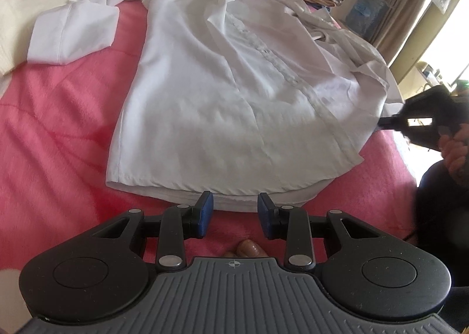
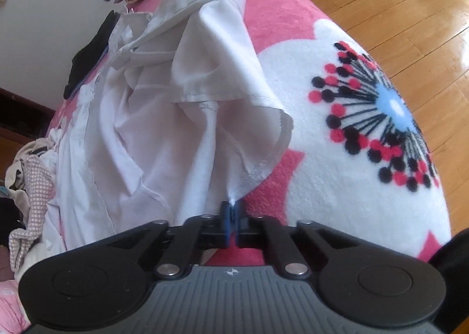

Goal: Fold clothes

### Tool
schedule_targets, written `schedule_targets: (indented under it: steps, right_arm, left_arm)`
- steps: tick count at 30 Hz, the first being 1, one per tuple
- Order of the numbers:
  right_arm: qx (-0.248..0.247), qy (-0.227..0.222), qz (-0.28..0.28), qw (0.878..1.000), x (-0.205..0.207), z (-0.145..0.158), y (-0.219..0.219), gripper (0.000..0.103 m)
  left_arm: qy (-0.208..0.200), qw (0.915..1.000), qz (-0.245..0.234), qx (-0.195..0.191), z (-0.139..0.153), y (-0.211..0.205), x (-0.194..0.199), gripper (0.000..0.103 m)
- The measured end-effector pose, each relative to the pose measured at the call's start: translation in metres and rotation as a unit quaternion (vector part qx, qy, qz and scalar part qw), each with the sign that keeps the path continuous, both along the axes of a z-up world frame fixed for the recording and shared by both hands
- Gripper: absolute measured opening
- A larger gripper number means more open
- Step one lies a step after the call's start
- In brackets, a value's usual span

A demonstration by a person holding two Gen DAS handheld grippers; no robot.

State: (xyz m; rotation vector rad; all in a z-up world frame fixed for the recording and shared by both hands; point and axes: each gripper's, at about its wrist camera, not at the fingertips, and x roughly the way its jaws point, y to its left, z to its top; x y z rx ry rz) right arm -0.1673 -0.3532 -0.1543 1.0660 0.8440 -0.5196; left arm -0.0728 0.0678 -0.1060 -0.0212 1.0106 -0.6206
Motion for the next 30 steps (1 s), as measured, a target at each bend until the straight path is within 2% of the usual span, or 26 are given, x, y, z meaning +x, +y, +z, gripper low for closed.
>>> schedule_targets:
  steps: [9,14,17,21,23,26,30]
  right_arm:
    - [-0.055,0.071,0.077,0.993,-0.032,0.034,0.009,0.0]
    - [-0.1,0.11,0.132,0.98,-0.037,0.052,0.013,0.0]
    - [-0.13,0.145,0.165,0.967,-0.035,0.054,0.017,0.0]
    - [-0.131,0.166,0.196,0.958,-0.029,0.055,0.023,0.003]
    - [-0.137,0.172,0.2,0.955,-0.028,0.059,0.024,0.009]
    - [-0.179,0.178,0.204,0.946,-0.033,0.074,0.029,0.024]
    - [-0.286,0.161,0.222,0.918,-0.037,0.106,0.05,0.025]
  left_arm:
    - [0.0,0.9999,-0.014,-0.006,-0.001,0.006,0.003,0.033]
    - [0.002,0.9997,-0.026,-0.003,-0.003,0.006,0.004,0.033]
    - [0.004,0.9996,-0.027,-0.005,-0.005,0.008,0.005,0.033]
    - [0.006,0.9996,-0.029,-0.001,-0.006,0.011,0.004,0.033]
    - [0.007,0.9995,-0.03,0.003,-0.004,0.014,0.003,0.033]
    - [0.008,0.9995,-0.028,0.009,-0.001,0.023,0.0,0.033]
    - [0.016,0.9998,-0.012,0.004,0.0,0.033,0.0,0.036]
